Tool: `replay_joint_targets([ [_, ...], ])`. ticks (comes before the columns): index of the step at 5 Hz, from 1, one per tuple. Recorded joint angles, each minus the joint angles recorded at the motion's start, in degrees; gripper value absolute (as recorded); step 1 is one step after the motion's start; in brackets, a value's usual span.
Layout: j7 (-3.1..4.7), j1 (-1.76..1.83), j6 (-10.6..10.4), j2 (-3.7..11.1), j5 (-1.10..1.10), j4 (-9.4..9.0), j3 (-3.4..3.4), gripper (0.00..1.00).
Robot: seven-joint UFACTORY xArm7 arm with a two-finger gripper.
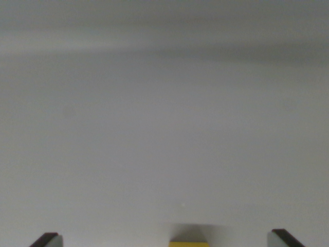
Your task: Pick yellow cube
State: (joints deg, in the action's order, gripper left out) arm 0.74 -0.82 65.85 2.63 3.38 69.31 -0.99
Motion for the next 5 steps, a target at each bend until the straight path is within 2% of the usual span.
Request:
replay_joint_targets([
  [1, 0.27, 0.00, -2.69, 0.43, 0.16, -2.41, 0.01, 0.00],
  [2, 0.27, 0.00, -2.69, 0.43, 0.16, -2.41, 0.01, 0.00],
  [3, 0.54, 0.00, -5.41, 0.87, 0.31, -4.85, 0.03, 0.00],
  [4, 0.54, 0.00, -5.41, 0.87, 0.31, -4.85, 0.03, 0.00],
  [5, 0.81, -0.01, -8.13, 1.31, 0.47, -7.28, 0.04, 0.00],
])
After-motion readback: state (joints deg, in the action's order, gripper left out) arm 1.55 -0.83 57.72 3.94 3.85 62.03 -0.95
